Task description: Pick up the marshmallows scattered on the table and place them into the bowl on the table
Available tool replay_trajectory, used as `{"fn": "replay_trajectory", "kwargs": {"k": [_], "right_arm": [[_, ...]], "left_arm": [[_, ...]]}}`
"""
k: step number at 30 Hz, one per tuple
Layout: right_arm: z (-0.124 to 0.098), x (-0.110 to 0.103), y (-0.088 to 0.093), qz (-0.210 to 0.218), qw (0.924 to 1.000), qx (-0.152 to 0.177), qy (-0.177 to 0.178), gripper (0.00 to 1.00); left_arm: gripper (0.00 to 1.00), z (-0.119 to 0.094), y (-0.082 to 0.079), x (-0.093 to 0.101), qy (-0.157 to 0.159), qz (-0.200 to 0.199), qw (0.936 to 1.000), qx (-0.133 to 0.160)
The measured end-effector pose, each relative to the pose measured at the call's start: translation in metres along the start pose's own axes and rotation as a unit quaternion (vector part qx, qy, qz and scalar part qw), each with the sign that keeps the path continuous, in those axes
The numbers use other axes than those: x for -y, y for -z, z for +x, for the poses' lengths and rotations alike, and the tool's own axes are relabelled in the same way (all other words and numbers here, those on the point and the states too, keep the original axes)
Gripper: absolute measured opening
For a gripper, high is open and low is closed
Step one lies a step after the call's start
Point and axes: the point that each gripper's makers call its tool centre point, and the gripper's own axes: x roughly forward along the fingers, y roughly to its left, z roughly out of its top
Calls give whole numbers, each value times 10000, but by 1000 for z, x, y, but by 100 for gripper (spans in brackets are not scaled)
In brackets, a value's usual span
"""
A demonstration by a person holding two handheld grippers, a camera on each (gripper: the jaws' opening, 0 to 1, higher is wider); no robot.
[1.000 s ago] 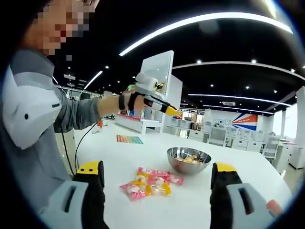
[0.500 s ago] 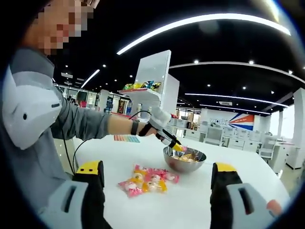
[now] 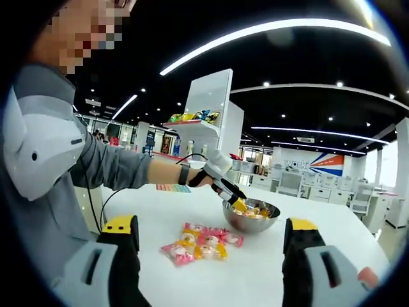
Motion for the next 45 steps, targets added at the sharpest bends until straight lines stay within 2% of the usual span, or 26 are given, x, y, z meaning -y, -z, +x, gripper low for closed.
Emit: {"fn": "replay_trajectory", "kwargs": {"k": [1,3,4,7,18,22,23,27,30,31,35,37,38,41,45], "right_arm": [[0,0,1,-3,10000,-14,-1,88],[0,0,2,-20,10000,-43,-1,88],[0,-1,2,-34,10000,-53,0,88],[0,0,1,-58,10000,-42,12,88],[0,-2,2,-54,10000,-60,8,88],[-1,-1,2,-60,10000,-63,25,88],[-1,-1,2,-66,10000,-65,26,88],[-1,1,2,-52,10000,-52,52,88],[0,2,4,-42,9999,-57,74,88],[1,2,5,-34,9999,-62,75,88],[3,0,5,2,10000,-34,23,88],[5,0,6,-1,10000,-30,3,88],[6,-1,6,6,10000,-22,-18,88],[9,-1,8,20,10000,-33,-48,88],[14,-1,12,48,9999,-79,-90,88]], "left_arm": [[62,0,-4,-2,-30,-73,9999,129],[87,-2,-17,-7,-155,-137,9986,487],[95,-3,-21,-8,-185,-162,9980,580],[95,-7,-26,-13,-342,-195,9971,644],[95,-13,-24,-8,-260,-224,9976,601],[95,-24,-31,3,-226,-189,9974,663],[95,-31,-39,9,-212,-73,9968,772],[95,-62,-61,29,-206,60,9956,911],[95,-91,-81,42,-139,63,9916,1284],[95,-104,-89,44,-177,77,9893,1445],[95,-156,-102,56,-231,59,9845,1737],[95,-182,-102,61,-400,320,9821,1812],[95,-198,-97,64,-597,518,9811,1764],[95,-233,-85,83,-764,805,9782,1754],[95,-256,-66,113,-737,1006,9799,1555]]}}
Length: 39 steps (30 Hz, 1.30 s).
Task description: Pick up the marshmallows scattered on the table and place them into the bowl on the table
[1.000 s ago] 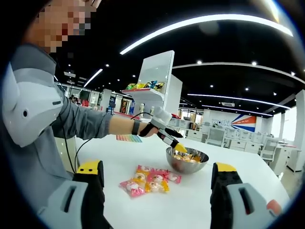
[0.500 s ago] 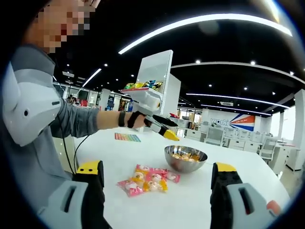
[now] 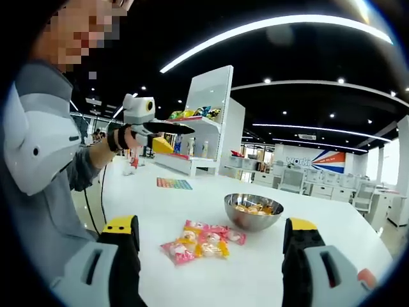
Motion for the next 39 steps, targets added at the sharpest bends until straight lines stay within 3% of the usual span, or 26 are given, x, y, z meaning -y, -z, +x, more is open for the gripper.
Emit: {"fn": "replay_trajectory", "kwargs": {"k": [5,8,15,18,22,26,39], "right_arm": [[8,-7,-4,92,9997,109,-182,87],[9,-9,-6,84,9996,128,-242,87],[9,-5,-5,160,9994,163,-261,87],[9,-6,-6,173,9992,191,-297,86],[10,-11,-5,135,9989,193,-397,86],[12,-14,-5,118,9987,183,-455,86],[13,-20,-3,12,9984,107,-558,86]], "left_arm": [[95,-23,7,28,-120,-94,9999,80],[95,-29,24,36,-217,-244,9995,-13],[95,-29,63,52,-98,-688,9974,-206],[95,-33,78,58,-35,-470,9986,-254],[95,-33,94,72,294,-788,9959,-343],[95,-30,116,75,203,-737,9952,-603],[94,-27,111,79,231,-853,9946,-538]]}}
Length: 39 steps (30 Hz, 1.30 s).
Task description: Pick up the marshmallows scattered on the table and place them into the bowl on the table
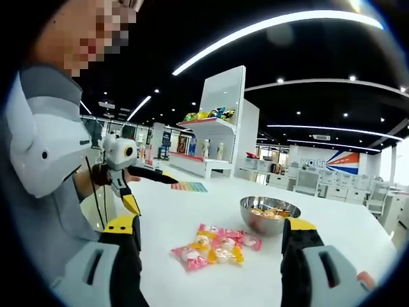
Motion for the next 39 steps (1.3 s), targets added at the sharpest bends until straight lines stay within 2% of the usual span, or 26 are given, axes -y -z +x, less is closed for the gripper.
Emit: {"fn": "replay_trajectory", "kwargs": {"k": [3,6,8,10,12,14,15,17,19,22,24,26,28,30,33,39], "right_arm": [[4,-7,0,-28,9997,75,-238,86],[15,-27,7,-298,9946,52,-992,83],[21,-36,12,-282,9901,11,-1372,83],[29,-48,11,-56,9820,155,-1884,83],[35,-59,10,212,9692,345,-2431,82],[43,-65,18,428,9550,329,-2917,78],[47,-64,21,496,9529,290,-2979,76],[62,-57,37,571,9525,92,-2991,68],[74,-55,55,638,9486,-96,-3097,63],[83,-57,77,735,9427,-355,-3237,62],[92,-57,90,669,9439,-450,-3203,61],[98,-56,100,655,9439,-491,-3198,55],[102,-57,107,704,9408,-558,-3267,50],[105,-59,113,768,9389,-628,-3296,51],[108,-62,126,623,9388,-789,-3294,50],[109,-67,140,356,9385,-1027,-3278,42]], "left_arm": [[94,-1,0,-2,-41,32,10000,-21],[92,-1,-1,-1,-54,41,10000,-17],[92,0,-3,3,-5,64,10000,-1],[92,0,-3,4,-11,77,10000,0],[92,0,-4,3,-40,78,10000,6],[91,-2,-3,2,-71,69,9999,-16],[91,-3,-3,2,-98,83,9999,-30],[90,-5,-1,1,-151,107,9998,-78],[90,-7,1,1,-178,111,9997,-122],[90,-10,1,3,-161,60,9998,-112],[90,-11,2,3,-182,34,9998,-124],[90,-12,5,3,-198,62,9996,-182],[90,-12,8,2,-221,94,9994,-265],[90,-13,11,1,-248,115,9991,-320],[90,-14,9,5,-123,-9,9996,-250],[90,-13,9,5,-96,14,9997,-242]]}}
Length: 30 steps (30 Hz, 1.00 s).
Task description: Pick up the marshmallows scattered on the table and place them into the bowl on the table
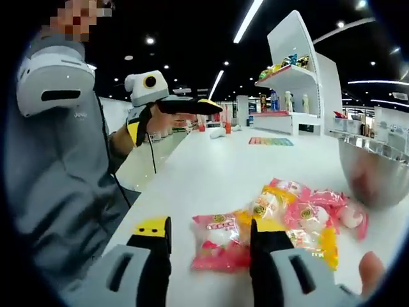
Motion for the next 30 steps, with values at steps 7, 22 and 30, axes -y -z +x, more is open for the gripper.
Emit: {"fn": "replay_trajectory", "kwargs": {"k": [7,22,30], "right_arm": [[1,2,6,-44,9998,-149,154,34],[6,1,2,-135,9993,-142,316,27],[4,1,-4,-145,9992,10,385,18]], "left_arm": [[89,2,3,0,7,28,10000,-50],[88,-1,5,2,45,26,10000,-48],[86,0,6,2,15,80,9999,-93]]}}
